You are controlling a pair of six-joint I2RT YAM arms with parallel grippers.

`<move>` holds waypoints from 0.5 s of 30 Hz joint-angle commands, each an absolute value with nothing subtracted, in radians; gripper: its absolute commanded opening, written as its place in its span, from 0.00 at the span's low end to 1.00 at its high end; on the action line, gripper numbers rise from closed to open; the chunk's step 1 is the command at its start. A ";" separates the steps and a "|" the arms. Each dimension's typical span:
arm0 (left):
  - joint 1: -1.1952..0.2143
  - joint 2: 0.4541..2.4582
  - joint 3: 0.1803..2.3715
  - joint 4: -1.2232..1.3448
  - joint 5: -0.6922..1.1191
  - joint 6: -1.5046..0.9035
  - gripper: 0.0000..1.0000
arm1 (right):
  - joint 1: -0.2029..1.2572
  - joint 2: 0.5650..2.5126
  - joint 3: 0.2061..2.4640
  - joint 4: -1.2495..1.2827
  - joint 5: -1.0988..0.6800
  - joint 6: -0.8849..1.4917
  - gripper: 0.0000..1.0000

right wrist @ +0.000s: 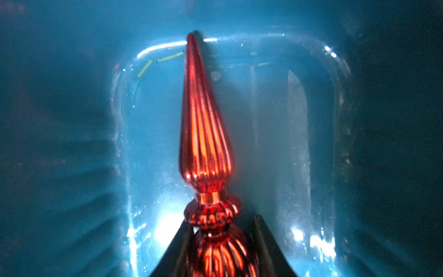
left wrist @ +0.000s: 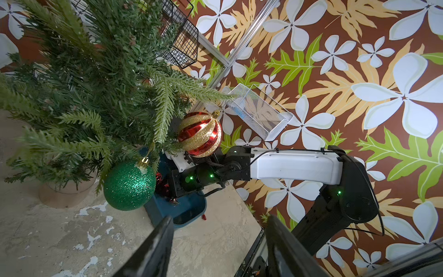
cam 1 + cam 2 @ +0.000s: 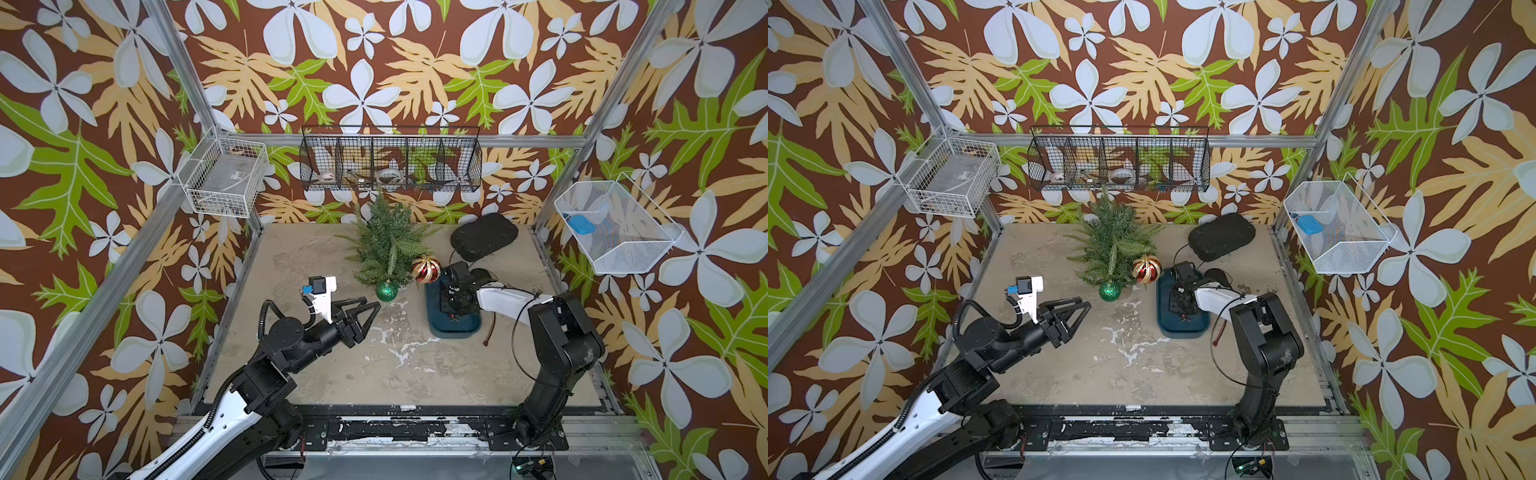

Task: Decorate the small christmas tree with ornaments
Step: Pick up an ornament from the container.

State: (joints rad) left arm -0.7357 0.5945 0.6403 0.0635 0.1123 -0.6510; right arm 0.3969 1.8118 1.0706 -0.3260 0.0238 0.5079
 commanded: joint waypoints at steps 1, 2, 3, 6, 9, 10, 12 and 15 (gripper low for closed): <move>-0.735 0.593 0.641 0.080 0.102 -0.648 0.63 | 0.397 1.800 1.068 -0.355 0.011 0.504 0.31; -0.734 0.595 0.640 0.081 0.105 -0.647 0.63 | 0.397 1.790 1.066 -0.355 0.011 0.507 0.31; -0.734 0.596 0.643 0.081 0.106 -0.646 0.63 | 0.397 1.774 1.063 -0.354 0.009 0.512 0.31; -0.735 0.602 0.647 0.081 0.109 -0.645 0.63 | 0.397 1.722 1.064 -0.358 0.000 0.521 0.33; -0.735 0.607 0.650 0.087 0.112 -0.647 0.63 | 0.396 1.683 1.068 -0.368 -0.005 0.524 0.34; -0.735 0.609 0.652 0.088 0.114 -0.647 0.63 | 0.395 1.672 1.069 -0.372 -0.006 0.526 0.34; -0.735 0.615 0.652 0.094 0.119 -0.650 0.63 | 0.395 1.644 1.064 -0.372 -0.010 0.534 0.34; -0.735 0.620 0.651 0.100 0.129 -0.656 0.63 | 0.384 1.571 1.046 -0.366 -0.036 0.565 0.34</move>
